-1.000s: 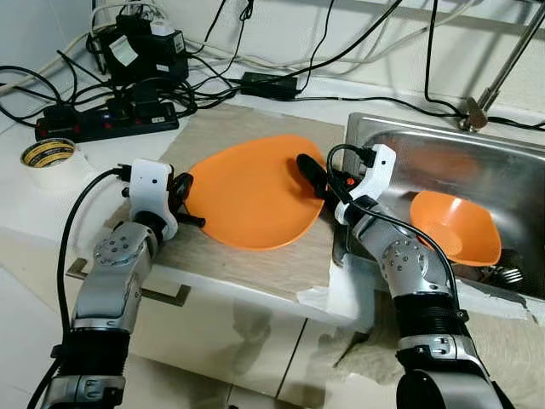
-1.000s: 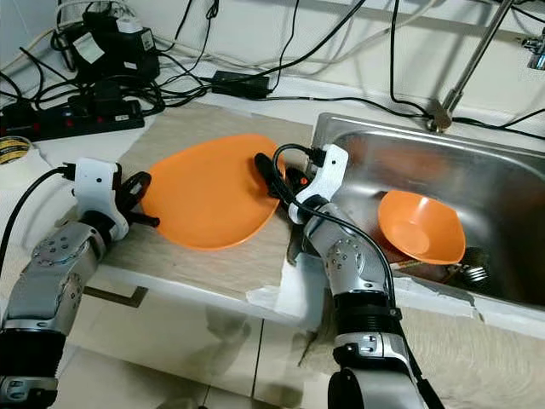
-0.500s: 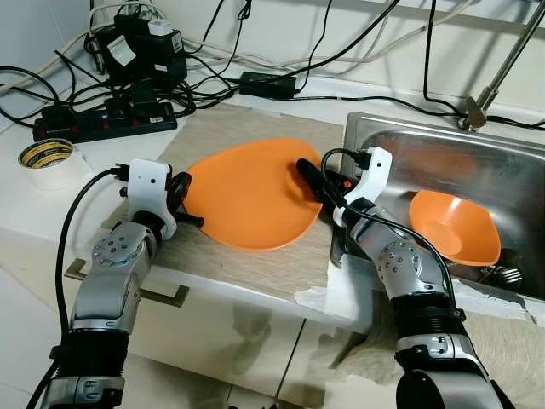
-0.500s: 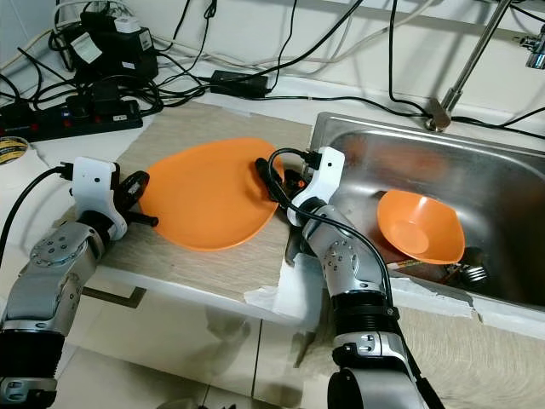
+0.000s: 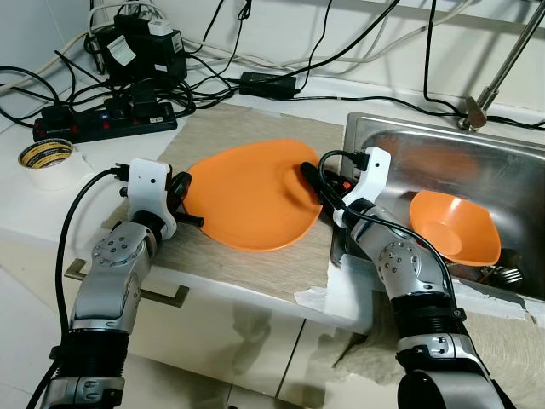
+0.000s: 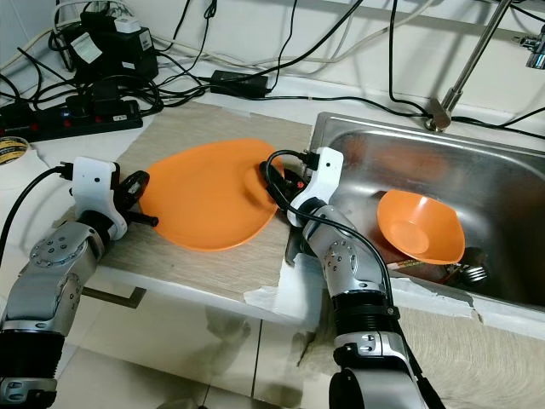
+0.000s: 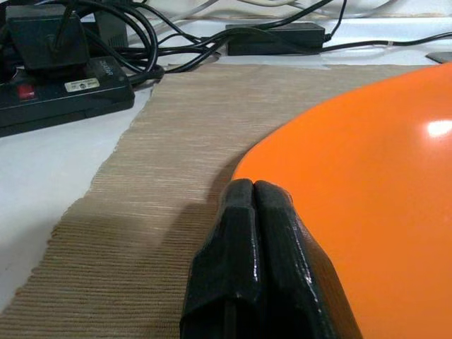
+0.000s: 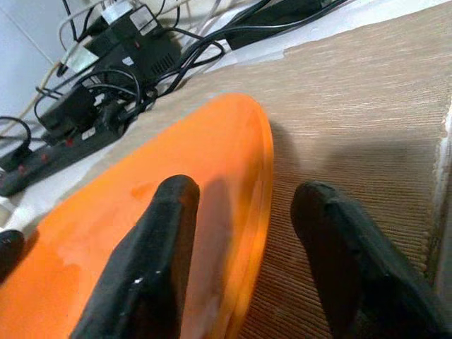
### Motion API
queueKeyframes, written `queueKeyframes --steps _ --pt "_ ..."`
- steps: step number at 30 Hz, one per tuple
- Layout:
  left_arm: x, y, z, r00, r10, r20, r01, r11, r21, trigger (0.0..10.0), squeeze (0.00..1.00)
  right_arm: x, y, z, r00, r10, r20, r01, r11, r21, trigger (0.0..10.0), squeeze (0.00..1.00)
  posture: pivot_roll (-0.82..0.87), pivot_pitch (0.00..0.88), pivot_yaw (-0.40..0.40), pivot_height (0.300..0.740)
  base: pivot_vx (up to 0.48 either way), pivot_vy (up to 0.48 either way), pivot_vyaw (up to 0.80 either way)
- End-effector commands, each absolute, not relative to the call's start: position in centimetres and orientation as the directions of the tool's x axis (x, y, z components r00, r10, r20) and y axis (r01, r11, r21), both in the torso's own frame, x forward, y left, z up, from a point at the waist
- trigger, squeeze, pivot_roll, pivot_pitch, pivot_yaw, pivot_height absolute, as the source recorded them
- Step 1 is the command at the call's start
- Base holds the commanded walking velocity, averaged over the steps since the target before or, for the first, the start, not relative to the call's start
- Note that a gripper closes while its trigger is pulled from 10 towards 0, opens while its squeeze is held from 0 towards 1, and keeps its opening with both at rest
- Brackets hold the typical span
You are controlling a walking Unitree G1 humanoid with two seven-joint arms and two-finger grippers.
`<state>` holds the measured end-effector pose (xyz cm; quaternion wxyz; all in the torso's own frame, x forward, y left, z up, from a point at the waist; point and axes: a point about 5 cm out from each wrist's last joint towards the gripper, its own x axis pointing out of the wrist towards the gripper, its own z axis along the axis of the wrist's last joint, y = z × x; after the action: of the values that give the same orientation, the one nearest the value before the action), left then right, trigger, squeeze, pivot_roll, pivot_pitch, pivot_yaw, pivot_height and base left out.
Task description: Kitchen organization
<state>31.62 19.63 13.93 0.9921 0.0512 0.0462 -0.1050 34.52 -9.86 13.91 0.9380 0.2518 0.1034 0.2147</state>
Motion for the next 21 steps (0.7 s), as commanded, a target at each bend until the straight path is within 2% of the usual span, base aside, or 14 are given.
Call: queueKeyframes --steps 1,21 --pt "30.7 19.4 10.3 0.938 -0.207 -0.279 0.237 0.969 0.077 10.0 0.0 34.3 -9.5 13.8 0.879 0.468 -0.093 -0.369 0.79 0.49 0.0 0.0 0.14 0.0 -0.057 0.74 0.0 0.0 0.0" --pt "31.8 18.9 11.3 0.947 -0.214 -0.24 0.239 0.968 0.081 10.0 0.0 34.2 -9.9 13.9 0.884 0.46 -0.08 -0.395 0.829 0.395 0.0 0.0 0.13 0.0 -0.055 0.74 0.0 0.0 0.0"
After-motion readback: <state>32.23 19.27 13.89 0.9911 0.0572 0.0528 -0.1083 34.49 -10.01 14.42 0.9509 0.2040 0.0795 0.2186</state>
